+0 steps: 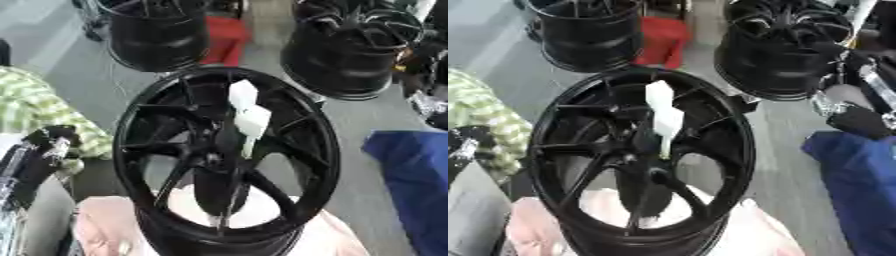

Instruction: Pull the pin out of the wheel hub.

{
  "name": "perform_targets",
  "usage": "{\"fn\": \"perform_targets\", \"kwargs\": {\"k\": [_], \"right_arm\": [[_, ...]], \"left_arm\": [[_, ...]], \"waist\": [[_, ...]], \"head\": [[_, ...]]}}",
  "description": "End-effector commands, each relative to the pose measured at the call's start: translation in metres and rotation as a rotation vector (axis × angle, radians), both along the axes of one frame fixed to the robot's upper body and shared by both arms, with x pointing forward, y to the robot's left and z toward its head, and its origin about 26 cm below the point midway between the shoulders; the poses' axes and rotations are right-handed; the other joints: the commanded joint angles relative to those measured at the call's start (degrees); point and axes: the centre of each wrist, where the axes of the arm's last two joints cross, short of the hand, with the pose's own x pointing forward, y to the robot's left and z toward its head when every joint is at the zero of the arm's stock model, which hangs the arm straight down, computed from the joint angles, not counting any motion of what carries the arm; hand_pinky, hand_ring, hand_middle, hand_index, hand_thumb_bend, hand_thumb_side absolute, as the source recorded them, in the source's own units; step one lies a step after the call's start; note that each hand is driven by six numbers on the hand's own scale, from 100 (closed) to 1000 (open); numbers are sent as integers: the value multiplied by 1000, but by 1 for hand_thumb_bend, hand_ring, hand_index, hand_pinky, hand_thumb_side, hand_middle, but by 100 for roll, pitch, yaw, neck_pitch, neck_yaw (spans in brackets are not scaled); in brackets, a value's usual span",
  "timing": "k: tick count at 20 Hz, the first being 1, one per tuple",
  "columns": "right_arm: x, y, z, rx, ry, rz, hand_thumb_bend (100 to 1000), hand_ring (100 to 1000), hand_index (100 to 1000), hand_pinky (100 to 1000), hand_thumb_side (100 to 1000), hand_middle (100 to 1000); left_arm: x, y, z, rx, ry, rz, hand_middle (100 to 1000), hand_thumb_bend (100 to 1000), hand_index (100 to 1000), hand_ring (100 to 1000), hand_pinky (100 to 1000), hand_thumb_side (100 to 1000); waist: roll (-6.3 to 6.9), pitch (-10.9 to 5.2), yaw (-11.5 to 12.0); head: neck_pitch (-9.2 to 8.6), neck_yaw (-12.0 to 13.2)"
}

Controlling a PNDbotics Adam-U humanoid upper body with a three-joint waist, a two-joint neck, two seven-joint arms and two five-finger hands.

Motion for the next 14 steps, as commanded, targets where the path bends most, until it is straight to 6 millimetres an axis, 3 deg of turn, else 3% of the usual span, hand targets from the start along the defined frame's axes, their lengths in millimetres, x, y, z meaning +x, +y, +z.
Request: {"fn": "perform_targets", "kwargs": {"k": [1, 9, 14], "right_arm": [[0, -1, 25, -102, -32, 42, 100, 720, 939, 627, 514, 771], [7, 20, 55, -278, -15, 189, 100, 743, 946, 656, 574, 809], [12, 35, 70, -367, 1, 273, 100, 759, 950, 678, 548, 822]], "left_arm": [[1, 1, 11, 27, -29, -18, 614, 179, 732, 705, 653, 510], [1, 2, 10, 36, -21, -23, 615, 177, 732, 708, 652, 512], [0, 2, 11, 39, -18, -25, 616, 174, 732, 710, 652, 513]], "waist": [[0, -68, 7], [-54, -69, 32], [-87, -69, 53]], "head": [[3, -24], [26, -11], [54, 13]]}}
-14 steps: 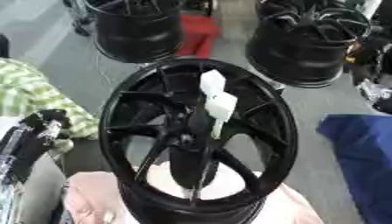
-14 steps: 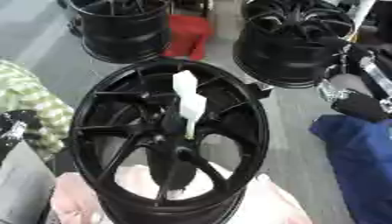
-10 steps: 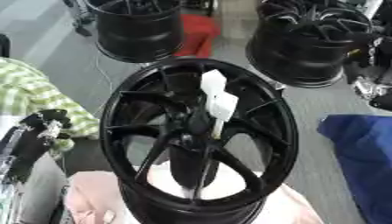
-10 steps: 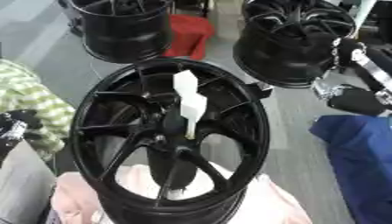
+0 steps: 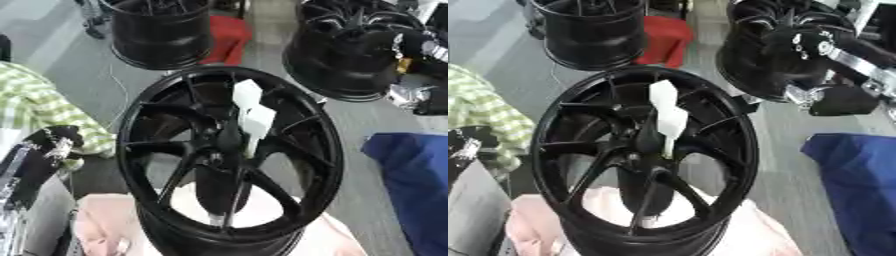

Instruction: Pull the pin out of the wheel hub.

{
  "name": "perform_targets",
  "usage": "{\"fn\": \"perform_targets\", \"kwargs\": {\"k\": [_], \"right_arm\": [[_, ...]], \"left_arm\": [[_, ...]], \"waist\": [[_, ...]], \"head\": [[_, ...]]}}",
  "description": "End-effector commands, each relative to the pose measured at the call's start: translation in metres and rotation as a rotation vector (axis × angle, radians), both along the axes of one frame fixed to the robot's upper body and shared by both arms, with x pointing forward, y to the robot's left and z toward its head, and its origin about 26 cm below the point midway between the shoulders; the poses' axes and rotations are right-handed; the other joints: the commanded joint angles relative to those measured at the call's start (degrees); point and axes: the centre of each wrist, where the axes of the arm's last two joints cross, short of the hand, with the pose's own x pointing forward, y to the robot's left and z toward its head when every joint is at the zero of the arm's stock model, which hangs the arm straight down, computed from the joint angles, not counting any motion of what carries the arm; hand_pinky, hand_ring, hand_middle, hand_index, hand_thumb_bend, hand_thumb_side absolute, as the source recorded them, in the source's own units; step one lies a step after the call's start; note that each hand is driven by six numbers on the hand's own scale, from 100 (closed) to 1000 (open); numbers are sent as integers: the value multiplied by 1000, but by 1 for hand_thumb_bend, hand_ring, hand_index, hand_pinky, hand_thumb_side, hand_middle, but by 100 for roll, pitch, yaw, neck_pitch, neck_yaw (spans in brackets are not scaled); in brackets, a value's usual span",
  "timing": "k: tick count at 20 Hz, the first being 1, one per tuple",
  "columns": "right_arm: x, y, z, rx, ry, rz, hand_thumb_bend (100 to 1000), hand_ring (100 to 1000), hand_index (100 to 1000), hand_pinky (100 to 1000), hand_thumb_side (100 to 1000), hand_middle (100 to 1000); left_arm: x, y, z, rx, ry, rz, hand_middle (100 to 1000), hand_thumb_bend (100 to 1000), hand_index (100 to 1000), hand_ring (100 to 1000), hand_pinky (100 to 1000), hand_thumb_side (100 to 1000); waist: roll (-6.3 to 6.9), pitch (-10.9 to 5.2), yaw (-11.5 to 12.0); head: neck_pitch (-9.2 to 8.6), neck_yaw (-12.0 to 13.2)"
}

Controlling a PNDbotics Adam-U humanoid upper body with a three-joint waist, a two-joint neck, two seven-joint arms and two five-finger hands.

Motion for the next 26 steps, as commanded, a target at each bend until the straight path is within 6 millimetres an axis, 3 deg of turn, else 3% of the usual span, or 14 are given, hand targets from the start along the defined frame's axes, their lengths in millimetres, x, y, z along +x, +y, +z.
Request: {"fn": "perform_targets", "kwargs": {"k": [1, 8, 22, 26], "right_arm": [[-1, 2, 19, -72, -17, 38, 100, 760, 950, 680, 543, 822], [6, 24, 33, -138, -22, 128, 100, 761, 948, 688, 520, 820], [13, 62, 33, -235, 20, 273, 100, 780, 949, 699, 491, 820], [8, 70, 37, -287, -5, 318, 100, 791, 955, 715, 420, 831]], "left_arm": [[0, 3, 11, 33, -26, -10, 616, 174, 732, 710, 652, 514], [1, 3, 12, 35, -28, -15, 617, 171, 732, 710, 652, 515], [1, 2, 12, 36, -28, -25, 617, 164, 732, 712, 652, 518], [2, 2, 12, 36, -29, -28, 618, 162, 732, 713, 652, 518]], "waist": [[10, -69, 12], [-7, -61, 42], [19, -55, 58], [30, -59, 63]], "head": [[22, 11], [19, 16], [30, -6], [35, -16]]}}
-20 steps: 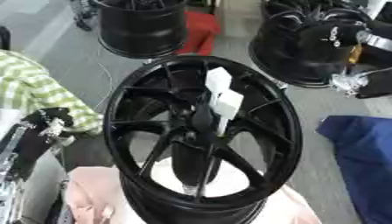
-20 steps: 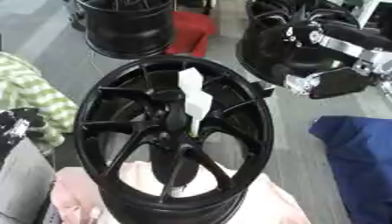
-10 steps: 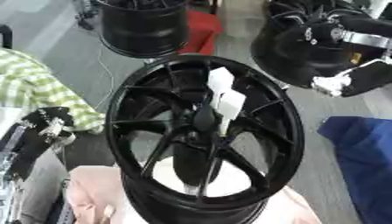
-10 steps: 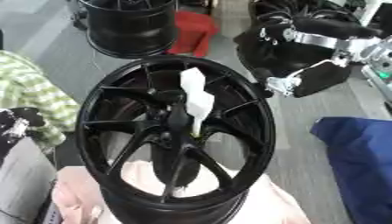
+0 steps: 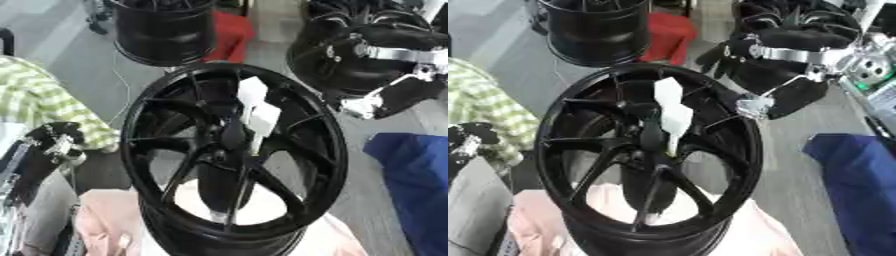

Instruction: Pull the pin out of the wheel hub.

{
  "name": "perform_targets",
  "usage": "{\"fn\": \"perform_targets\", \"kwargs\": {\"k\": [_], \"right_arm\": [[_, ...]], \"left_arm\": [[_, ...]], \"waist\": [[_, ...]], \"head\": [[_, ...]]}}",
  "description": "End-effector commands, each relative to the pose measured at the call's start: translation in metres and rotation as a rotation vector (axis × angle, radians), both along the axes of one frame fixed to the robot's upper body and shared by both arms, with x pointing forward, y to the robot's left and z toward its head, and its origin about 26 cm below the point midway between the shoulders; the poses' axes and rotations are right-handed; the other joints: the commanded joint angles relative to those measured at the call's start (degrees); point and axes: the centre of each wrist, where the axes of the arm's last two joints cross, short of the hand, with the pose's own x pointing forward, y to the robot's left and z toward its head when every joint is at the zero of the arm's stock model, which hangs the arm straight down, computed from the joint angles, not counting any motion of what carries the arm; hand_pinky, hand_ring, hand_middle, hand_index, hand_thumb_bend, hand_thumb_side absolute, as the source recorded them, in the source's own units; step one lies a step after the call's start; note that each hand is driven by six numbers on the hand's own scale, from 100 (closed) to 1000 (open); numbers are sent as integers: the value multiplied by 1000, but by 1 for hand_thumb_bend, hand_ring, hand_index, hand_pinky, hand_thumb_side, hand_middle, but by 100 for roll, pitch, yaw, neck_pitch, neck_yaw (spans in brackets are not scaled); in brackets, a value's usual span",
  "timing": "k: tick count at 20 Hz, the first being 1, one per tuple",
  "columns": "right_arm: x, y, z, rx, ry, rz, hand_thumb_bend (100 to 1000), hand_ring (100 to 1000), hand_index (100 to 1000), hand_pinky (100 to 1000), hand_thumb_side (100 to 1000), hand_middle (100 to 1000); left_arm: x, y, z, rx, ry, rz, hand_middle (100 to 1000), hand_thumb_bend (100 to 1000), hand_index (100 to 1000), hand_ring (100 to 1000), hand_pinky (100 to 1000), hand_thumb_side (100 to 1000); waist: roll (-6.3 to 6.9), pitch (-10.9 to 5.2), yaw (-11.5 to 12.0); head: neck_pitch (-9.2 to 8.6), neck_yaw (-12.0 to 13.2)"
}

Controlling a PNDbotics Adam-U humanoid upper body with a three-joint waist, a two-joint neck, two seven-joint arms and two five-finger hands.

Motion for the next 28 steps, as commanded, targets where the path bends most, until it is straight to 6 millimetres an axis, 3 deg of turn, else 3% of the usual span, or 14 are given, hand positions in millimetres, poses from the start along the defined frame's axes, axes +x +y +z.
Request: {"fn": "perform_targets", "kwargs": {"k": [1, 11, 23, 28], "right_arm": [[-6, 6, 16, -38, -53, 45, 100, 795, 955, 722, 401, 836], [-9, 21, 25, -155, -105, 143, 100, 796, 951, 744, 320, 853], [-8, 32, 31, -213, -125, 191, 100, 826, 957, 776, 328, 876], [-5, 34, 29, -230, -130, 194, 100, 771, 955, 759, 322, 878]], "left_arm": [[1, 2, 9, 24, -26, -11, 618, 162, 732, 713, 652, 518], [3, 0, 10, 25, -31, -24, 619, 158, 732, 715, 652, 519], [5, -1, 16, 34, -50, -42, 620, 154, 732, 717, 652, 522], [6, -1, 17, 37, -55, -44, 620, 152, 732, 718, 652, 523]], "waist": [[36, -61, 4], [48, -42, 45], [23, 79, 131], [16, 129, 159]], "head": [[18, -17], [21, -53], [-13, -73], [-14, -69]]}}
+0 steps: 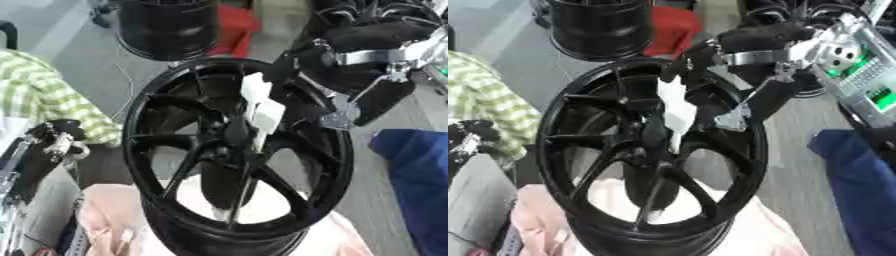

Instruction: Pull the pin out of the wheel hub.

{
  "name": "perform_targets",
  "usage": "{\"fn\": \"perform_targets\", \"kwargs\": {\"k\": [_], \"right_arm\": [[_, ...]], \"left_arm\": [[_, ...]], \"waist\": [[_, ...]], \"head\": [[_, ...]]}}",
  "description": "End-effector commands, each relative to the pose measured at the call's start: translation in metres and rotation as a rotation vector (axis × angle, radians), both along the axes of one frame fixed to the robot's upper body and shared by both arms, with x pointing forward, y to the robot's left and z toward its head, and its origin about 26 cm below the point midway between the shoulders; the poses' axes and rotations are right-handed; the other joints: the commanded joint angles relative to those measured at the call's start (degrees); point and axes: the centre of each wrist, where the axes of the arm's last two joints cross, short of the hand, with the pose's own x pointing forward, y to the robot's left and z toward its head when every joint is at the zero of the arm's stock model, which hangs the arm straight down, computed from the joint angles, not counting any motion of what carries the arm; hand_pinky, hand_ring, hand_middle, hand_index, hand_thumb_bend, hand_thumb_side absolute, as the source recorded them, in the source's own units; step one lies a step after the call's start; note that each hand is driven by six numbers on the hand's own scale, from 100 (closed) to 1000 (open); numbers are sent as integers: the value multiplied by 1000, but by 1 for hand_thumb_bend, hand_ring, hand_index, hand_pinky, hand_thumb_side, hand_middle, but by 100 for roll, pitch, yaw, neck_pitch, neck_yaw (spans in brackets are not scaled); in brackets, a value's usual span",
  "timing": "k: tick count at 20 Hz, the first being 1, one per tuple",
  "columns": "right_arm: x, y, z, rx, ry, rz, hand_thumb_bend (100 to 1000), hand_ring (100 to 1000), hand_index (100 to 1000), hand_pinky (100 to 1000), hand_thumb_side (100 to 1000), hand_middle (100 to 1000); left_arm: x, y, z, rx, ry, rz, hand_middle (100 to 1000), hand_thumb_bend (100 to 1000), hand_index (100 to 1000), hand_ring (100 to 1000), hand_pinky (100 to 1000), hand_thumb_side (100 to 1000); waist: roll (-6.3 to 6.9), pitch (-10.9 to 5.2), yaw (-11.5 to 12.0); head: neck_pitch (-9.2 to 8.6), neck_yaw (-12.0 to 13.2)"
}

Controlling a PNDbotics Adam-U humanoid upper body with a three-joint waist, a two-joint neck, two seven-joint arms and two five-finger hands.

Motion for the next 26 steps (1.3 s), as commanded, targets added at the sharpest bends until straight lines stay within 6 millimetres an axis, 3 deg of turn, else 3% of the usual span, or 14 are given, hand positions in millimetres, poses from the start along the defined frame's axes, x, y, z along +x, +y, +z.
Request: {"fn": "perform_targets", "kwargs": {"k": [1, 8, 26], "right_arm": [[1, -1, 11, -81, -63, 62, 100, 764, 955, 756, 321, 878], [1, 4, 12, -76, -78, 76, 100, 715, 952, 744, 312, 875], [-4, 6, 5, -108, -58, 87, 100, 696, 944, 739, 302, 862]], "left_arm": [[1, 2, 13, 30, -34, -13, 620, 151, 732, 718, 652, 523], [2, 1, 13, 31, -34, -18, 621, 148, 732, 719, 652, 525], [2, 1, 14, 31, -36, -26, 622, 140, 732, 722, 652, 528]], "waist": [[19, -30, 4], [13, -14, 14], [-1, -6, 37]], "head": [[-13, -15], [-5, -35], [6, -66]]}}
